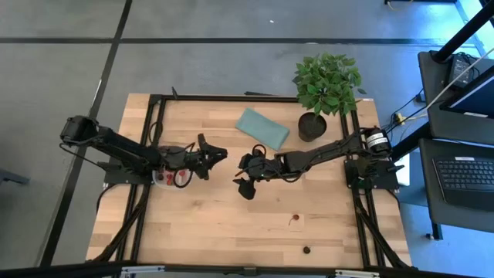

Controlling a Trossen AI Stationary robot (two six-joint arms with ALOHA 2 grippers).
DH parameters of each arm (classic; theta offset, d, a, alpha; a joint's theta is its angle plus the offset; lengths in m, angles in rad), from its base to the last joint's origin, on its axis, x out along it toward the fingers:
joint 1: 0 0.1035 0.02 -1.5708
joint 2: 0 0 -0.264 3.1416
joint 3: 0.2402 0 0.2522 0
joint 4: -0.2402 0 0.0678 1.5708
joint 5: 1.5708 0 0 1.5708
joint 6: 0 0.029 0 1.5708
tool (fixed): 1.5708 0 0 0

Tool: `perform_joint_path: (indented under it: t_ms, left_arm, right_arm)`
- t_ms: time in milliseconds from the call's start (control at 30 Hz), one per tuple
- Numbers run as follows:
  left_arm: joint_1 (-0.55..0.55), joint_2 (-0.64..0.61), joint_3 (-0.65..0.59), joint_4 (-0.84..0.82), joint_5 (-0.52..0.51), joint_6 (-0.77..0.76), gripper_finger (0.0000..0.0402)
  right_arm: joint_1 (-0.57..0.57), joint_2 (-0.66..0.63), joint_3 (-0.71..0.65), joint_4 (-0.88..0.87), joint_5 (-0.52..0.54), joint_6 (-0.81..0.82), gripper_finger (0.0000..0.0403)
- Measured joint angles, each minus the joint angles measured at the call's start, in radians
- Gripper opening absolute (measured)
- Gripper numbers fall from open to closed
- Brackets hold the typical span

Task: Pick and placing Produce into tupperware
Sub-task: Put the blackberry into the transparent bin

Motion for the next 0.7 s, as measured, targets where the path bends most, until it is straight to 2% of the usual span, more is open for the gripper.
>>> perform_joint_path:
  t_ms: [167,300,400,533,567,700]
  left_arm:
    - [-0.070,-0.127,0.000,-0.297,-0.198,-0.165,0.0094]
    - [-0.135,-0.257,0.000,-0.576,-0.309,-0.384,0.0096]
    - [-0.177,-0.349,0.011,-0.797,-0.310,-0.589,0.0095]
    - [-0.231,-0.425,0.084,-1.142,-0.305,-0.888,0.0094]
    - [-0.245,-0.429,0.095,-1.173,-0.285,-0.928,0.0094]
    - [-0.269,-0.468,0.099,-1.160,-0.156,-0.905,0.0097]
  right_arm:
    - [0.000,0.000,0.000,-0.032,0.000,-0.001,0.0291]
    - [0.000,0.000,0.000,-0.046,0.001,-0.002,0.0291]
    - [0.000,0.000,0.000,-0.047,0.001,-0.011,0.0291]
    - [0.000,0.000,0.000,-0.047,0.002,-0.031,0.0291]
    - [0.000,0.000,0.000,-0.046,0.002,-0.032,0.0291]
    - [0.000,0.000,0.000,-0.047,0.003,-0.043,0.0291]
